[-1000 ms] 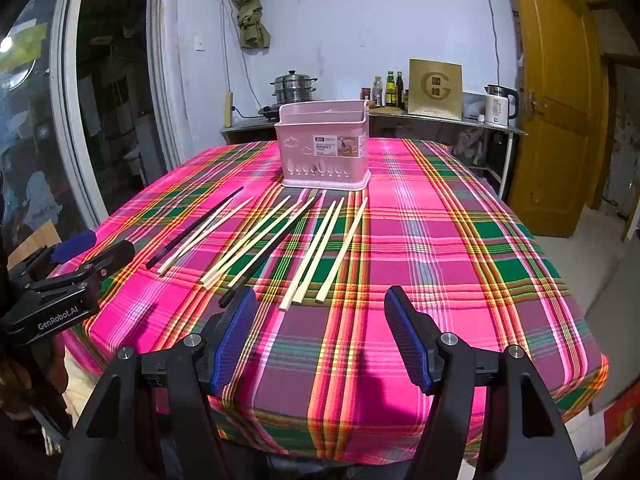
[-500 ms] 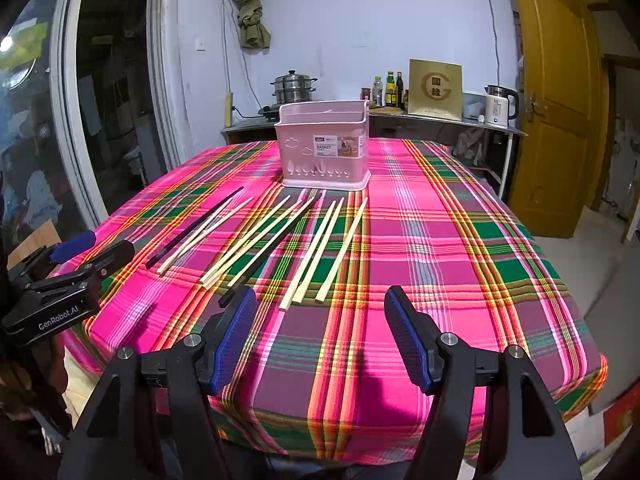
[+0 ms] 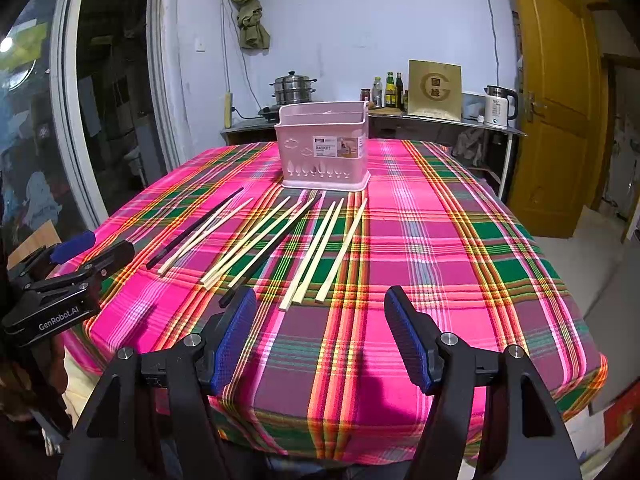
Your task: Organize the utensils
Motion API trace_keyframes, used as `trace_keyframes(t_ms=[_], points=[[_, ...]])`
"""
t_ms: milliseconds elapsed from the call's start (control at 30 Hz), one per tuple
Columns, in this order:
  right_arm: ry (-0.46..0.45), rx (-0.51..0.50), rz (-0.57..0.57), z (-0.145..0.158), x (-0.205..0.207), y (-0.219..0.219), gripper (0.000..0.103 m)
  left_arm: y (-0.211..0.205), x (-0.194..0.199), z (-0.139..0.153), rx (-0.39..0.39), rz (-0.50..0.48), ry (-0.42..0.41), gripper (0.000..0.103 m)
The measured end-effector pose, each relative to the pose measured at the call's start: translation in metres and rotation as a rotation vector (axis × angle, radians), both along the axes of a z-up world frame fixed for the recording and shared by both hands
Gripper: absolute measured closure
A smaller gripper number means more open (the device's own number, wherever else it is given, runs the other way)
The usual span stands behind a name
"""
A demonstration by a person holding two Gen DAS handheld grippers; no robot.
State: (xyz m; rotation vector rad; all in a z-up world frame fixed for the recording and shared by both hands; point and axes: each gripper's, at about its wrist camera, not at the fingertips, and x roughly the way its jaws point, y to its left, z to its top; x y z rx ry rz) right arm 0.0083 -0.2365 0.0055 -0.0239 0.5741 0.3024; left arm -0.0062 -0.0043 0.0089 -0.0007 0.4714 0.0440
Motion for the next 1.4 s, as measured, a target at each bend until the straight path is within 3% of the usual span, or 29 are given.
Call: trace_keyframes(t_ms=[733,1133,1300,1400], points=[[0.000,0.002,0.001,0.000,0.001,0.001,0.036,0.004,0.005,-0.002,0.008,-0.003,0.023,0.018],[0.017,-0.004,0.025,0.003,0.028,0.007,0.036,0.024,0.051,0.000,-0.029,-0.041,0.111,0.019],[0.039,0.002,0.036,0.004,0.051,0.010,0.036,0.025,0.079,0.001,-0.020,-0.082,0.151,0.026],[0.053,0.003,0.049,0.005,0.065,0.013,0.037,0.025,0.100,0.001,-0.015,-0.121,0.182,0.037]])
